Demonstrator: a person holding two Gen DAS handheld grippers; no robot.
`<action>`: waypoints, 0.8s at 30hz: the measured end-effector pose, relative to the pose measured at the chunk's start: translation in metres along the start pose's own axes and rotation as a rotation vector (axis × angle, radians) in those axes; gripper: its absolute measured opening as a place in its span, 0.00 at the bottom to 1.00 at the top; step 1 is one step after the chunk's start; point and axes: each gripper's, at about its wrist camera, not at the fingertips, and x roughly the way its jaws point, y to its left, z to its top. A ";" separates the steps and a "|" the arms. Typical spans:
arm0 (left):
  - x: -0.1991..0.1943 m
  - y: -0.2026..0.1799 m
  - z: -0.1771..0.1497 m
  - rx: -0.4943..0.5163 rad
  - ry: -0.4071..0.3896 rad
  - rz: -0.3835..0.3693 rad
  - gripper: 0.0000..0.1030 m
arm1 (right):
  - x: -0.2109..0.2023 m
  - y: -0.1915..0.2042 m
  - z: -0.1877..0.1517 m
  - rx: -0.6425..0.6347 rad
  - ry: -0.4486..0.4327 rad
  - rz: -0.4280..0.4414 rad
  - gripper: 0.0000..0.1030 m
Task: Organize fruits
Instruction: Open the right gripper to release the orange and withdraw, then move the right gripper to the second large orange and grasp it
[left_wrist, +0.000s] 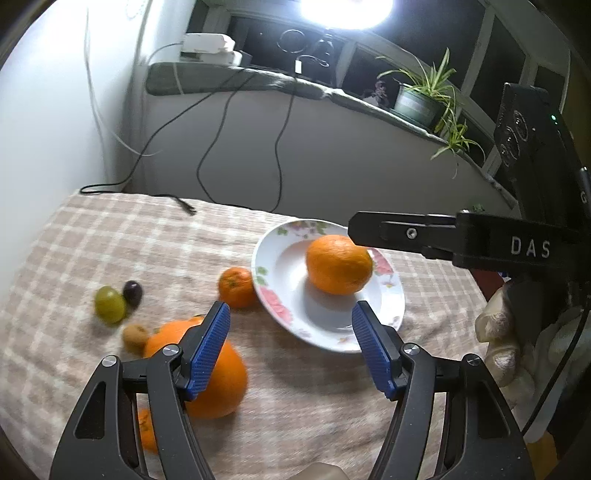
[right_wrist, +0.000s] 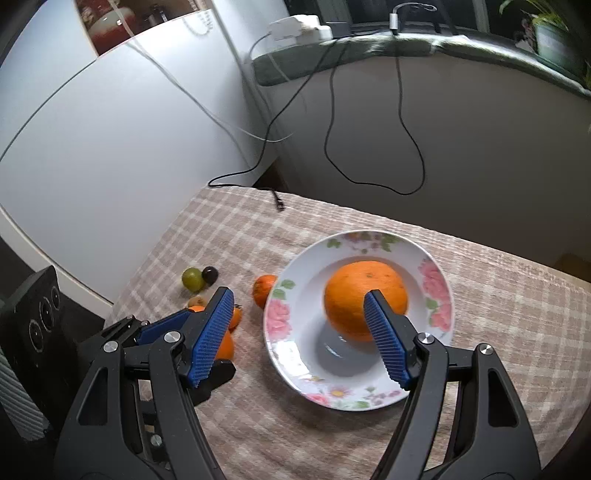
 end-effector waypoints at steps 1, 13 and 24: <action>-0.003 0.003 -0.002 -0.003 -0.002 0.001 0.67 | 0.000 0.004 -0.001 -0.010 -0.003 -0.003 0.74; -0.030 0.048 -0.025 -0.069 0.016 0.010 0.68 | 0.008 0.036 -0.013 -0.043 0.039 0.018 0.84; -0.032 0.073 -0.040 -0.158 0.087 -0.104 0.68 | 0.025 0.060 -0.028 0.012 0.098 0.167 0.84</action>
